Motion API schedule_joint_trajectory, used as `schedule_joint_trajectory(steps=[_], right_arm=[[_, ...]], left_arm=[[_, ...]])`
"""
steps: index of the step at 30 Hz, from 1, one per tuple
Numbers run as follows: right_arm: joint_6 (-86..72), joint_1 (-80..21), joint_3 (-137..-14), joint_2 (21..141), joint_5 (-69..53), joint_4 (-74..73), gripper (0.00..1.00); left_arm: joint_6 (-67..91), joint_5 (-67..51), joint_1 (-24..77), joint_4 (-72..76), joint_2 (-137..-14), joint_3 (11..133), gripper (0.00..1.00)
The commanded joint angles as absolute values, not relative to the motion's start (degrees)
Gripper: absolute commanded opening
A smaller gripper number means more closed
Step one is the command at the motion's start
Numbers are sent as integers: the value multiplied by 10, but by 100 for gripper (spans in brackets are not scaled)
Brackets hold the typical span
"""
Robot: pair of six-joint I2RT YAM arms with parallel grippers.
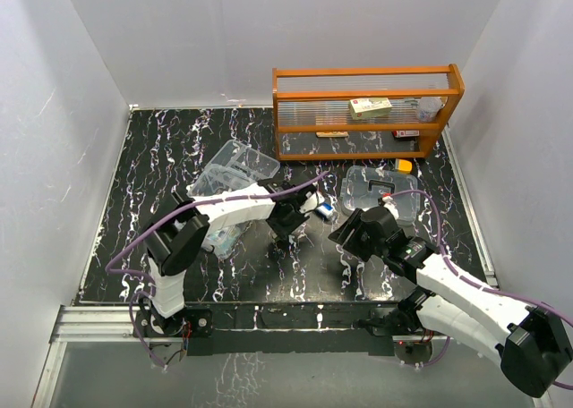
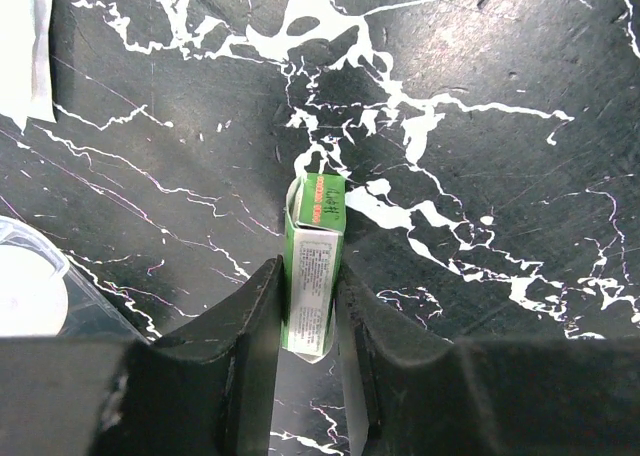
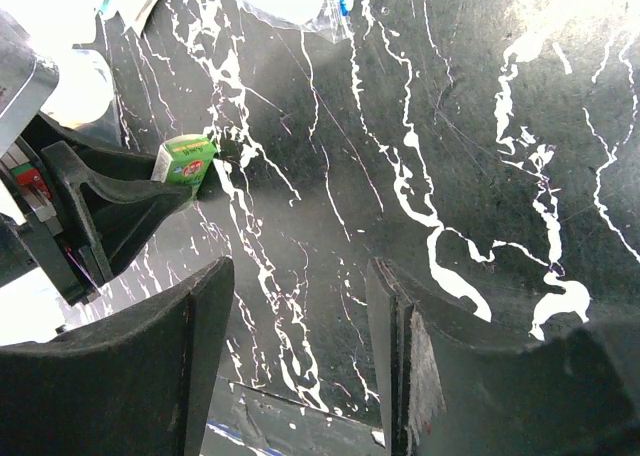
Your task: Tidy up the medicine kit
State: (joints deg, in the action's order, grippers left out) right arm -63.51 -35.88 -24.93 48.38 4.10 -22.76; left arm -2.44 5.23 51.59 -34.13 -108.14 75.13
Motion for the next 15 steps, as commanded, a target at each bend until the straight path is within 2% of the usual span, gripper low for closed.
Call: schedule_joint_trajectory(steps=[1,9,15], right_arm=[[-640,-355,-255,472,41,-200,53],[-641,-355,-256,468,43,-201,52],[-642,-355,-260,471,42,-201,52]], left_arm=[[-45,18,502,-369,-1065,770,24],[-83,-93,453,-431,-1024,810,23],[-88,-138,369,-509,-979,882,24]])
